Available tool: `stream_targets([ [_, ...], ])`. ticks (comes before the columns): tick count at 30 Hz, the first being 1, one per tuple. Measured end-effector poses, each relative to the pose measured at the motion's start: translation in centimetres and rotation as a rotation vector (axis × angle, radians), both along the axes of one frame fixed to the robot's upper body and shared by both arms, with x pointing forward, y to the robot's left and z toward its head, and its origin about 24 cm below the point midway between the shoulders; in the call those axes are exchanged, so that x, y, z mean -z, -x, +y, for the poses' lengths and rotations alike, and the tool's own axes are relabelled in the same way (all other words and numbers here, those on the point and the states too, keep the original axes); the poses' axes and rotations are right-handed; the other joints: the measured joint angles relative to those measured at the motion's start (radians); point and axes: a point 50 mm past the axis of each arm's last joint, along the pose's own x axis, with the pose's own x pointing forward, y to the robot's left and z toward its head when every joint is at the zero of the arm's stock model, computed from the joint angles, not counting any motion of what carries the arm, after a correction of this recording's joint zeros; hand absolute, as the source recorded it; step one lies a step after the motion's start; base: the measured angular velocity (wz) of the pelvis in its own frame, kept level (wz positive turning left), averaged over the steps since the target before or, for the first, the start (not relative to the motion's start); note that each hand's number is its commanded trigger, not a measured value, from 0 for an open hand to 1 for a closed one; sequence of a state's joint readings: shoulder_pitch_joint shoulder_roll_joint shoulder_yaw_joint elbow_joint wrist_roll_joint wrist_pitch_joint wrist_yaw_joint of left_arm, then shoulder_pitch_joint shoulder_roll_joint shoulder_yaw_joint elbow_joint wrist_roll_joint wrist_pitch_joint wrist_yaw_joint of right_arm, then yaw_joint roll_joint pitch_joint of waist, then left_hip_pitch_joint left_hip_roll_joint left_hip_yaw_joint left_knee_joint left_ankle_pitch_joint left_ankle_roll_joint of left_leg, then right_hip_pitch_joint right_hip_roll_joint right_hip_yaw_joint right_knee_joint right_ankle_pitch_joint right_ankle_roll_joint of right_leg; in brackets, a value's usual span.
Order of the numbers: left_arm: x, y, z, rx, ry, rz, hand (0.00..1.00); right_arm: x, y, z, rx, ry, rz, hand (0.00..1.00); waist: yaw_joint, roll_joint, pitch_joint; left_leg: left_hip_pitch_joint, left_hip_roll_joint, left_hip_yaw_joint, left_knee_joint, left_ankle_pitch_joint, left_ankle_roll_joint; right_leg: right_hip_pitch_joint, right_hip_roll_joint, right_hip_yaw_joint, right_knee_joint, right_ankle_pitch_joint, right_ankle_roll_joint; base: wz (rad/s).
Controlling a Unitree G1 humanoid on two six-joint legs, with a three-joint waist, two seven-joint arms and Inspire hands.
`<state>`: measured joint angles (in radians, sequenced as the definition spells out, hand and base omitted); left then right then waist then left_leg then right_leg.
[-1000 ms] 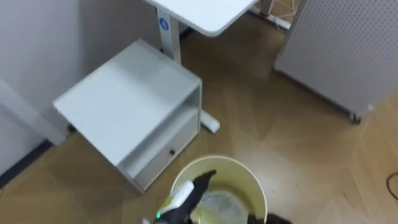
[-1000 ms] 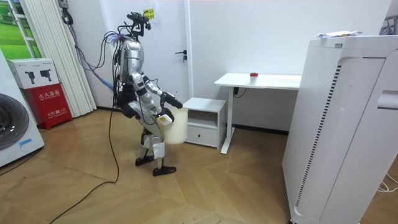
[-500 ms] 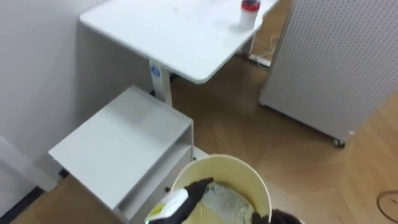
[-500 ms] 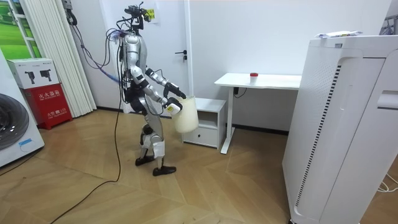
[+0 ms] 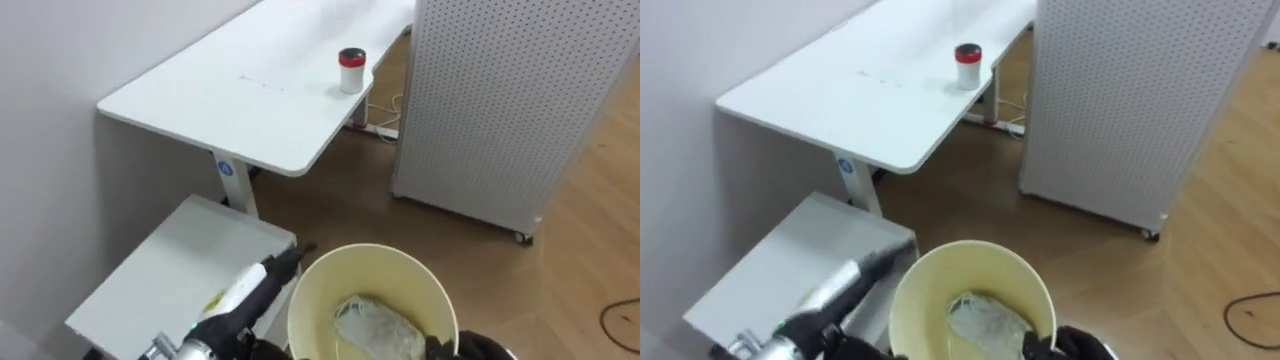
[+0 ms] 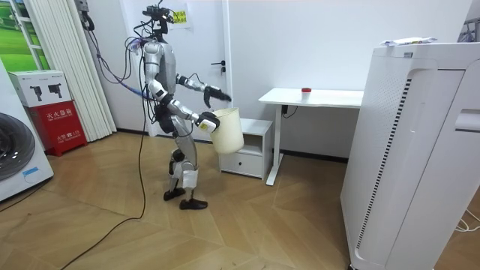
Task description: Pick garbage
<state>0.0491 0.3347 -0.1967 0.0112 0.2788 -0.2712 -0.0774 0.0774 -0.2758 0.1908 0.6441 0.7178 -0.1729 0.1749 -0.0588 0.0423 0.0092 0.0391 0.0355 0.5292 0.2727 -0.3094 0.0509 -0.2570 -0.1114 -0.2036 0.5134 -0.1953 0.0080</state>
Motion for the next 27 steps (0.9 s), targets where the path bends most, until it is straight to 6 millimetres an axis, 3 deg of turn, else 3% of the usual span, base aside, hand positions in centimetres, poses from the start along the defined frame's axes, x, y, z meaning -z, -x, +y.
stream_targets([
  [1,-0.5,0.0,0.3,-0.027,0.024,-0.028,0.0,0.0,0.1,-0.1,0.0,0.008,-0.001,1.0,0.01,-0.001,-0.0013,0.002,0.0,-0.004,0.0,0.002,-0.003,0.004,0.005,0.003,-0.015,0.0,-0.001,-0.29],
  [4,-2.1,0.2,1.9,-0.176,0.1,-0.136,0.0,-0.6,-0.4,0.3,-0.048,0.051,-0.034,1.0,0.038,-0.02,-0.0011,0.005,0.003,-0.131,0.002,0.005,-0.01,0.044,0.036,0.006,-0.077,0.009,-0.024,-0.37],
  [7,-2.5,0.2,2.1,-0.224,0.154,-0.172,0.0,-0.9,-0.1,0.8,-0.058,0.047,-0.051,1.0,0.037,-0.044,-0.0047,0.017,0.018,-0.134,0.002,0.007,-0.016,0.07,0.055,0.002,-0.115,0.022,-0.03,-0.03],
  [9,-3.1,0.2,2.2,-0.25,0.188,-0.207,0.0,-1.2,-0.1,0.9,-0.061,0.043,-0.067,1.0,0.038,-0.048,-0.0049,0.02,0.027,-0.134,0.004,0.006,-0.02,0.082,0.066,-0.004,-0.134,0.032,-0.033,-0.06],
  [16,-5.3,0.8,2.6,-0.33,0.256,-0.359,0.0,-1.1,0.5,0.8,-0.048,0.058,-0.056,1.0,0.045,-0.043,-0.0027,0.06,0.039,-0.137,0.002,-0.002,-0.034,0.109,0.089,0.01,-0.155,0.038,-0.04,-0.14],
  [21,-5.2,2.0,3.4,-0.404,0.269,-0.38,0.0,-0.8,1.5,0.2,-0.031,0.077,-0.037,1.0,0.067,-0.025,-0.0008,0.075,0.037,-0.225,-0.004,-0.006,-0.041,0.11,0.126,0.068,-0.167,0.054,-0.055,-0.39],
  [27,-5.6,2.3,4.5,-0.466,0.279,-0.435,0.0,-0.8,1.6,0.1,-0.046,0.107,-0.033,1.0,0.067,-0.014,-0.0048,0.075,0.024,-0.269,-0.006,-0.003,-0.048,0.081,0.149,0.122,-0.152,0.062,-0.072,-0.35],
])
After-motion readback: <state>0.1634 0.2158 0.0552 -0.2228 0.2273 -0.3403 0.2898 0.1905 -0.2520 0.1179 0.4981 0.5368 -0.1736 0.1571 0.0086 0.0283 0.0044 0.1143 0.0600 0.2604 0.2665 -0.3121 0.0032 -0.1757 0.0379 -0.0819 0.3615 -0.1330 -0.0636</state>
